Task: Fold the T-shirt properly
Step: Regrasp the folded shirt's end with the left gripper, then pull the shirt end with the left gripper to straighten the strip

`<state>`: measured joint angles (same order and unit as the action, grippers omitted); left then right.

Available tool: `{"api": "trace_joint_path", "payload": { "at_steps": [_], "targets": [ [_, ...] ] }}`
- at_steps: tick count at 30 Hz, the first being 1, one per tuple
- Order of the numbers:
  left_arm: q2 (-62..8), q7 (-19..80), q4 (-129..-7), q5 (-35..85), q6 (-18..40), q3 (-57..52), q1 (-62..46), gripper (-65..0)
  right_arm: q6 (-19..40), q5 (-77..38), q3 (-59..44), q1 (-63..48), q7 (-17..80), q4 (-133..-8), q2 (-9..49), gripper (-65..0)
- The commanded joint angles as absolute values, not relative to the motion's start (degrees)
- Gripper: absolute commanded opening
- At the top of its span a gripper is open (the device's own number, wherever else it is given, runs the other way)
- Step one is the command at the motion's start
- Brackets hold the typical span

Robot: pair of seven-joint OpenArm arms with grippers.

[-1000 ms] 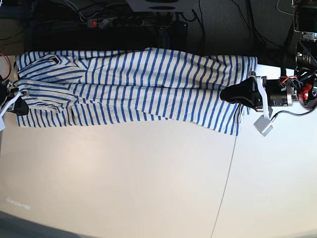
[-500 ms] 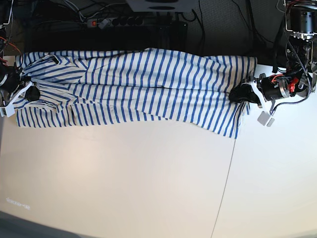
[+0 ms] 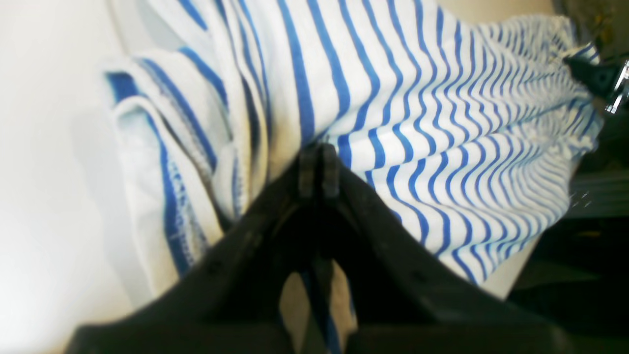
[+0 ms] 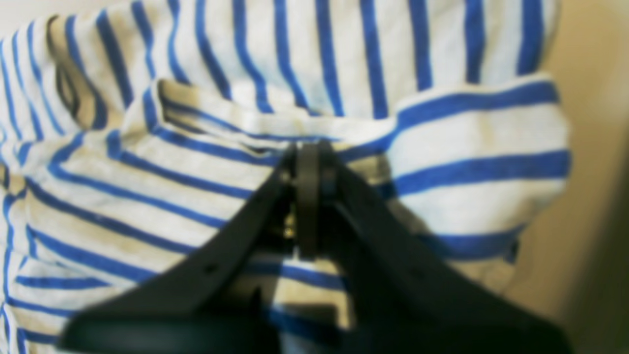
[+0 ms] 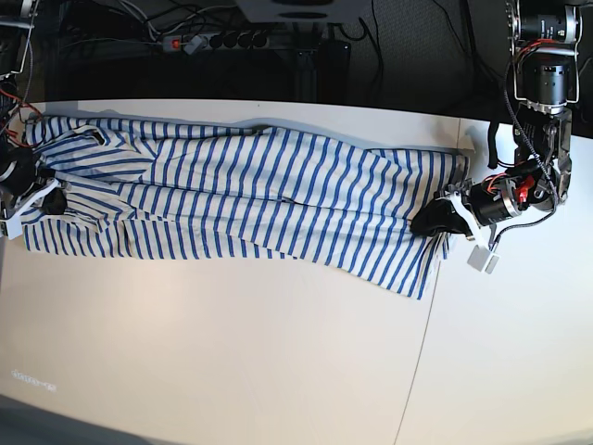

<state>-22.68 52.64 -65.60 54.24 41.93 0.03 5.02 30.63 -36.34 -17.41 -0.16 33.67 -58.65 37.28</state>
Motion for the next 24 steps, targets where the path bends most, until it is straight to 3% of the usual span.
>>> {"api": "trace_joint_path", "payload": {
  "at_steps": [1, 4, 6, 10, 11, 16, 24],
  "targets": [
    [-23.2, 54.41, -65.58, 51.31, 40.0, 0.47, 5.69, -65.0, 34.35, -33.36, -17.47, 0.64, 35.81, -57.1, 38.26, -65.0],
    [-23.18, 54.41, -65.6, 51.59, 40.0, 0.78, 7.16, -64.5, 34.35, -33.45, -17.47, 3.16, 35.81, -54.61, 38.24, -65.0],
    [-23.2, 54.54, -65.6, 51.9, 40.0, 0.75, 8.25, -59.5, 34.37, -33.45, -17.47, 4.12, 35.83, -53.98, 38.24, -65.0],
    [-23.88, 58.02, -65.65, 58.87, 40.0, 0.75, 10.22, -33.0, 34.37, -33.45, -17.47, 4.08, 36.03, -53.91, 38.24, -65.0],
    [-24.21, 59.35, -65.73, 61.34, 40.0, 0.73, 10.72, -28.9, 34.37, -33.43, -17.47, 4.08, 36.05, -53.91, 38.22, -65.0],
    [-27.51, 64.73, -68.58, 68.16, 40.0, 0.73, 13.72, -27.9, 34.37, -33.43, -17.47, 4.08, 36.71, -53.87, 38.24, -65.0],
    [-32.75, 64.55, -72.97, 67.72, 40.0, 0.73, 14.09, -27.9, 34.37, -33.67, -17.47, 4.1, 37.56, -53.87, 38.24, -65.0]
  ]
}}
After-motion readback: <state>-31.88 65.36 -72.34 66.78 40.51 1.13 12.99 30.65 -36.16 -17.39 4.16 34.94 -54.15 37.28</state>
